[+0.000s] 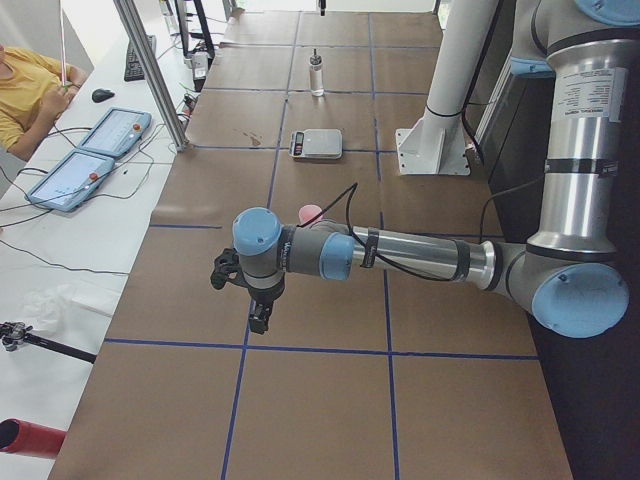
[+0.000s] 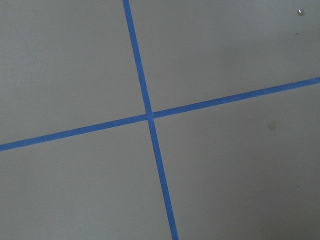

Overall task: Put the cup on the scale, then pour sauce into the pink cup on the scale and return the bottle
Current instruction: 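Move the left arm in toward the pink paper cup, then grasp the pink paper cup with the left gripper, then carry the pink cup with the left gripper onto the scale, then release the cup and withdraw the left arm away from the scale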

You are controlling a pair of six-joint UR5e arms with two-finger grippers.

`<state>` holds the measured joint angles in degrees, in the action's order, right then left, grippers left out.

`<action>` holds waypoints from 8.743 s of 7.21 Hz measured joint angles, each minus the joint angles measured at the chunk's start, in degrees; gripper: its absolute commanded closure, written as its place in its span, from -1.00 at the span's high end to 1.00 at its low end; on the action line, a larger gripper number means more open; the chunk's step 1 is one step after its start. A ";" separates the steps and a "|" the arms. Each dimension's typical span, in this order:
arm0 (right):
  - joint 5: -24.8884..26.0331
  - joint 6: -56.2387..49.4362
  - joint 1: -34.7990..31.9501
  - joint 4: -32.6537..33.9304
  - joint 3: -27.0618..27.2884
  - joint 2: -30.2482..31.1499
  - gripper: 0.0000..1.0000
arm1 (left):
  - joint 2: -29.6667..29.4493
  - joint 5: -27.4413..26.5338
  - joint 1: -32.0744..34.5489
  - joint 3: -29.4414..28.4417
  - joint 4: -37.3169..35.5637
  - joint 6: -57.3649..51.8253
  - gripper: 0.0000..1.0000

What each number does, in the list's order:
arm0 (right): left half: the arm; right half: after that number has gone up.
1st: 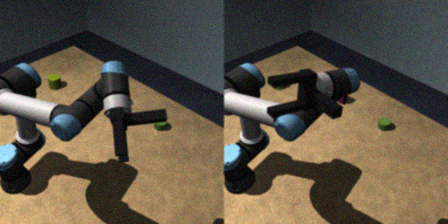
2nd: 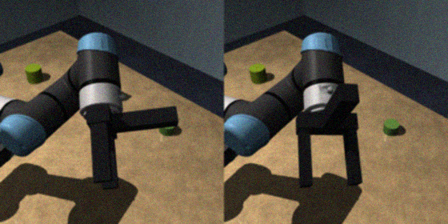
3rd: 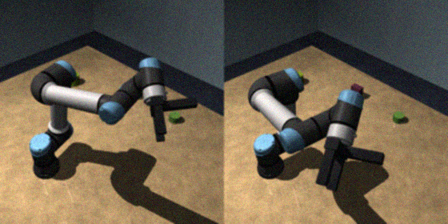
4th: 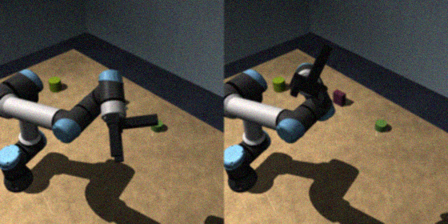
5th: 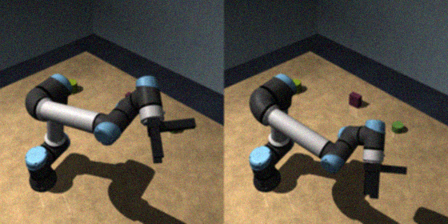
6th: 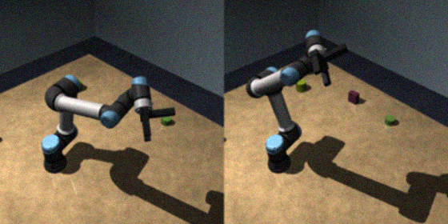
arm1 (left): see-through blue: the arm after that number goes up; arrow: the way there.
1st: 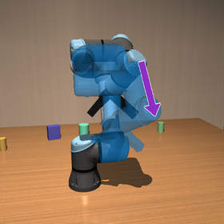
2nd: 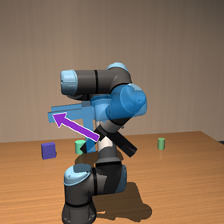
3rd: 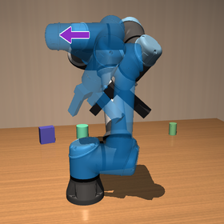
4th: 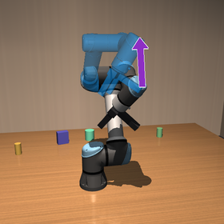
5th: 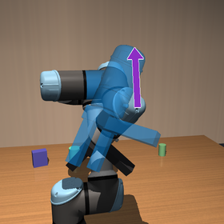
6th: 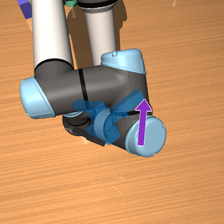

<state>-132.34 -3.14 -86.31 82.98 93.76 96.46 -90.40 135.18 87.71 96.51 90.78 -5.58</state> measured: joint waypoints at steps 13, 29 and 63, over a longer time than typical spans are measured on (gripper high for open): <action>-0.46 3.54 0.16 -6.97 4.20 -7.26 1.00 | -4.60 0.22 -0.75 -4.53 44.84 4.95 1.00; -1.46 6.05 0.27 -7.21 4.49 -6.12 1.00 | 2.24 -28.91 -43.54 12.09 33.95 61.93 0.09; -2.01 6.87 0.27 -7.65 5.49 -4.63 1.00 | -39.92 -38.13 -58.53 10.52 -4.43 77.45 1.00</action>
<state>-134.35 3.73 -86.04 75.32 99.26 91.83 -130.32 97.04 29.18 107.02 86.35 71.87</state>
